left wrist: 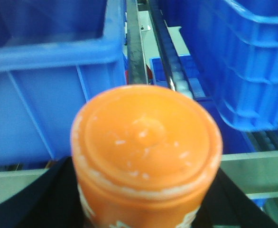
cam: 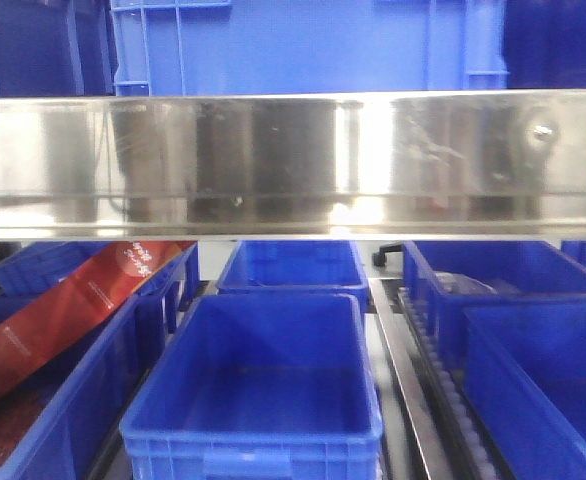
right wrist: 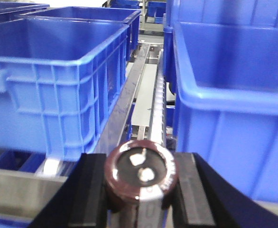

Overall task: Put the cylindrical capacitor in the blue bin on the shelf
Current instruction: 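Drive the base to the steel shelf of blue bins, holding both objects, then lower the orange cylinder into a blue bin and open the left gripper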

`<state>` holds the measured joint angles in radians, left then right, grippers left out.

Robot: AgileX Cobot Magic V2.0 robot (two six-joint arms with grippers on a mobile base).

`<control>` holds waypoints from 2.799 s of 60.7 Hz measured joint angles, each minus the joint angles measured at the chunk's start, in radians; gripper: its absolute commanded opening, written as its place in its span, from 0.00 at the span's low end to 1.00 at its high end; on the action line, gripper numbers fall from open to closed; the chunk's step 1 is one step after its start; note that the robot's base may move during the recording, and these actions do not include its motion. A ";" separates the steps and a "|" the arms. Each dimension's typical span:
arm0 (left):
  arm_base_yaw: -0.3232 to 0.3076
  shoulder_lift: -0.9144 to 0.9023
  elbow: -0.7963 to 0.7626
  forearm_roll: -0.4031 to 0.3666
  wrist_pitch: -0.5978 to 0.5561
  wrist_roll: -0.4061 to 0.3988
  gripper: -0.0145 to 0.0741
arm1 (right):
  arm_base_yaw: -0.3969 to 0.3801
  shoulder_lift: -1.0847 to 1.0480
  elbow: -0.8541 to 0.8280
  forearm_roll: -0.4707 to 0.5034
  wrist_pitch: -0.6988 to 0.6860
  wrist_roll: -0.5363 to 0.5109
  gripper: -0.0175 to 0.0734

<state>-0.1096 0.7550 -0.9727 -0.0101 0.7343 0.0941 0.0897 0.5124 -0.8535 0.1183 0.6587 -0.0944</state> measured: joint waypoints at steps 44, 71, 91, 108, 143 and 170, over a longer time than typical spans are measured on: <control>0.000 0.000 0.000 0.000 0.000 0.000 0.04 | 0.000 0.000 0.000 0.000 0.000 0.000 0.09; 0.000 0.000 0.000 0.000 0.000 0.000 0.04 | 0.000 0.000 0.000 0.000 0.000 0.000 0.09; 0.000 0.000 0.000 0.000 0.000 0.000 0.04 | 0.000 0.000 0.000 0.000 0.000 0.000 0.09; 0.000 0.000 0.000 0.000 -0.041 0.000 0.04 | 0.000 0.000 0.000 0.000 0.000 0.000 0.09; -0.414 0.386 -0.464 0.017 -0.037 0.000 0.04 | 0.000 0.000 0.000 0.000 0.000 0.000 0.09; -0.468 0.900 -0.903 -0.124 -0.012 0.001 0.04 | 0.000 0.000 0.000 0.000 0.000 0.000 0.09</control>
<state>-0.5775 1.6549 -1.8756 -0.1344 0.7225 0.0949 0.0897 0.5124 -0.8535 0.1183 0.6587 -0.0944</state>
